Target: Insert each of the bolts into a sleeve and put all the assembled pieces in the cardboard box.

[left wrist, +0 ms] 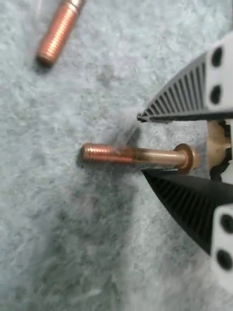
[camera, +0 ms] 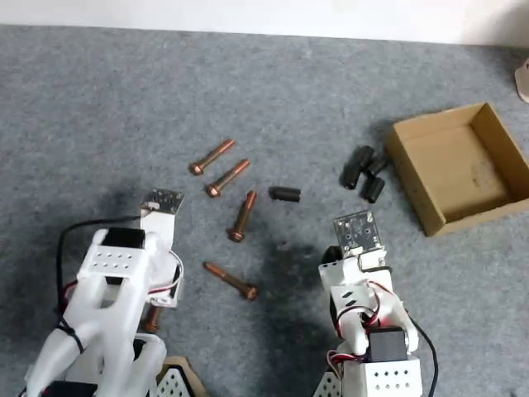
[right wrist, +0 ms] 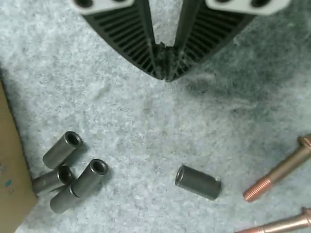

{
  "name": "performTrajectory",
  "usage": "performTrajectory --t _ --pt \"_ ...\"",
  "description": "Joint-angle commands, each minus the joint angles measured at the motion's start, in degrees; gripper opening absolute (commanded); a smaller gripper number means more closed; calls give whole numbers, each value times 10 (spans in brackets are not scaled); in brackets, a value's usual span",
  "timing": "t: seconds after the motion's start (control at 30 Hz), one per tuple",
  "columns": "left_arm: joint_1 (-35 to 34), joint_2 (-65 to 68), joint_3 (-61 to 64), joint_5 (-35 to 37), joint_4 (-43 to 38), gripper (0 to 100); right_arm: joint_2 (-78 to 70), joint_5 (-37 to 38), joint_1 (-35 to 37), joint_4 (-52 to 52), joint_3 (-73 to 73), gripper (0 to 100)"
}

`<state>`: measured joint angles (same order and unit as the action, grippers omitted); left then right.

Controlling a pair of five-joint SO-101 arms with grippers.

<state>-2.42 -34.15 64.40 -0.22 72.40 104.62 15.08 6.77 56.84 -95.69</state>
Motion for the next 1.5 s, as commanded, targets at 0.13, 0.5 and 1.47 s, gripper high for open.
performTrajectory --t 0.13,0.5,1.47 --pt "-9 -13 28 2 -44 158 6 -2 4 -11 -59 11" --pt "-76 -13 49 0 -73 93 6 -4 4 -11 -59 11" --pt "-96 -13 -45 347 -265 6 6 -4 4 -11 -59 11"
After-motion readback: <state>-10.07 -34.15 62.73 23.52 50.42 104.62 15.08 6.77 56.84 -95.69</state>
